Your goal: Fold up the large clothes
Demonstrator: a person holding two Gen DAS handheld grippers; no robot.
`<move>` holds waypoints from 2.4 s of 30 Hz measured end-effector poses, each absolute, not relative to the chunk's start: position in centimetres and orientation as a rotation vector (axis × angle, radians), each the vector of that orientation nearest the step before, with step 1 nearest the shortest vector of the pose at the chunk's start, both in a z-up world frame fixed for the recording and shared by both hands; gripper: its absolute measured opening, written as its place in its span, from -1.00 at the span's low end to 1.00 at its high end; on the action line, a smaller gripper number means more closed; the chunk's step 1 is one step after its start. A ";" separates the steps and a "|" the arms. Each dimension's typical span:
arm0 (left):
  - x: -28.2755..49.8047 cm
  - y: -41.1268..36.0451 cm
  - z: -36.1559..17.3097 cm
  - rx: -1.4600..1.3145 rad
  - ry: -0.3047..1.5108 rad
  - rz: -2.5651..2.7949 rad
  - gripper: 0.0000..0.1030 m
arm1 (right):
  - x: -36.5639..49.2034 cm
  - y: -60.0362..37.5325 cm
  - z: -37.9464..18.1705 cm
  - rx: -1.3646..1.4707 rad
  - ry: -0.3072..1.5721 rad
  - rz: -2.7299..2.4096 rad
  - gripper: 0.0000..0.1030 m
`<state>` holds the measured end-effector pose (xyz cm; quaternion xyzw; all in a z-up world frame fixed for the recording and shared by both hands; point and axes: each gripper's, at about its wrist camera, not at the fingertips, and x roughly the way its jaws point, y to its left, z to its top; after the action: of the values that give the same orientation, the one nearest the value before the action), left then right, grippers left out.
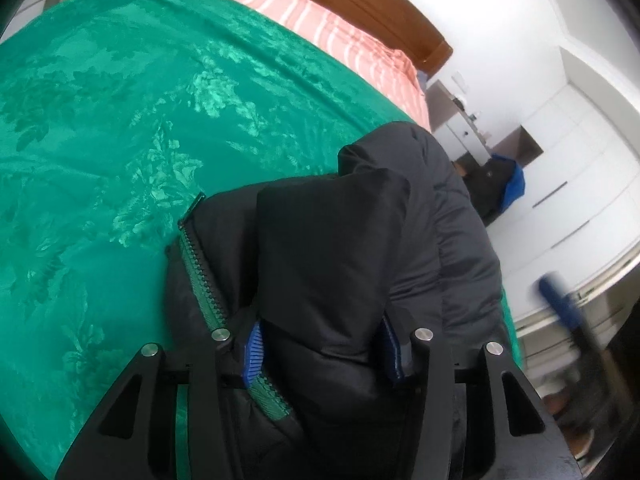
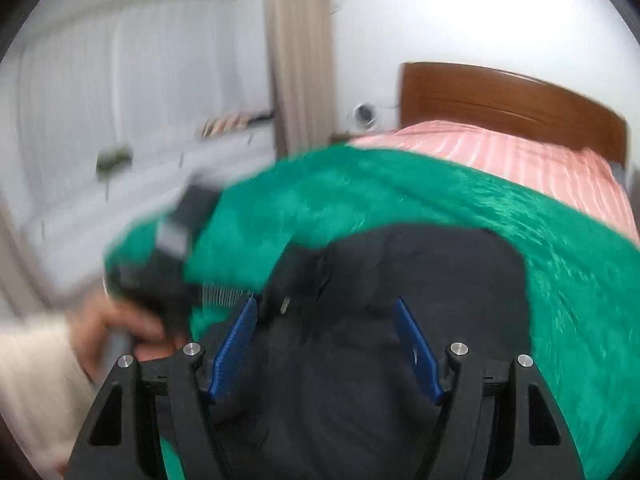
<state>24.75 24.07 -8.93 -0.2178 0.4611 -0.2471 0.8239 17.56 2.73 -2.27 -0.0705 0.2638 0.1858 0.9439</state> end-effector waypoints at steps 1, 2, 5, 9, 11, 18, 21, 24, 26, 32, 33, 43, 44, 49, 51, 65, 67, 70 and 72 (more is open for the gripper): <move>25.2 24.0 -9.1 -0.459 0.985 -0.527 0.02 | 17.9 3.9 -4.1 -0.194 0.577 0.392 0.36; 25.4 24.1 -9.2 -0.453 0.989 -0.521 0.02 | 18.1 4.6 -5.9 -0.216 0.612 0.394 0.37; 26.1 24.2 -10.4 -0.442 1.019 -0.526 0.06 | 17.0 5.4 -8.9 -0.249 0.516 0.364 0.37; 26.7 24.9 -12.1 -0.493 1.045 -0.518 0.07 | 17.3 6.1 -10.8 -0.328 0.495 0.369 0.37; 26.8 25.1 -12.7 -0.519 1.052 -0.520 0.07 | 17.4 6.0 -11.5 -0.336 0.476 0.376 0.37; 27.1 23.8 -13.4 -0.461 1.036 -0.458 0.08 | 17.8 5.0 -12.8 -0.302 0.483 0.379 0.37; 27.6 23.5 -13.7 -0.475 1.051 -0.445 0.09 | 18.3 4.7 -12.9 -0.300 0.500 0.372 0.36; 27.6 23.4 -13.7 -0.464 1.058 -0.438 0.09 | 17.7 5.1 -12.6 -0.305 0.504 0.367 0.36; 27.5 23.3 -13.5 -0.458 1.063 -0.430 0.09 | 17.7 5.3 -12.5 -0.312 0.510 0.359 0.35; 28.1 22.7 -13.4 -0.447 1.084 -0.411 0.10 | 18.7 6.8 -12.4 -0.331 0.529 0.339 0.35; 28.2 22.6 -13.4 -0.445 1.086 -0.408 0.10 | 18.8 7.0 -12.4 -0.332 0.532 0.337 0.35; 28.9 22.3 -13.3 -0.435 1.094 -0.399 0.15 | 15.4 10.4 -9.7 -0.319 0.517 0.362 0.34; 28.9 22.3 -13.3 -0.436 1.094 -0.403 0.15 | 15.6 10.7 -10.5 -0.329 0.530 0.353 0.35; 29.0 22.7 -13.9 -0.452 1.085 -0.409 0.15 | 16.5 12.3 -13.6 -0.431 0.515 0.312 0.37; 29.0 22.9 -14.1 -0.461 1.086 -0.407 0.15 | 16.8 12.7 -13.7 -0.442 0.513 0.317 0.38; 20.8 28.4 -8.6 -0.547 0.864 -0.324 0.90 | 8.0 5.5 -6.6 -0.218 0.378 0.331 0.78; 19.5 30.4 -8.9 -0.549 0.857 -0.284 0.92 | 5.8 2.2 -7.1 -0.155 0.357 0.263 0.80; 18.7 32.1 -10.7 -0.536 0.887 -0.231 0.92 | 4.2 -3.9 -9.1 -0.064 0.378 0.092 0.87; 18.6 32.7 -11.9 -0.557 0.892 -0.195 0.92 | 5.2 -7.9 -10.4 0.013 0.458 -0.020 0.87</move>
<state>18.57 32.74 -11.87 -0.2656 0.4250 -0.0928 0.8604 5.18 -7.85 -10.43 0.0064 0.2268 -0.0099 0.9739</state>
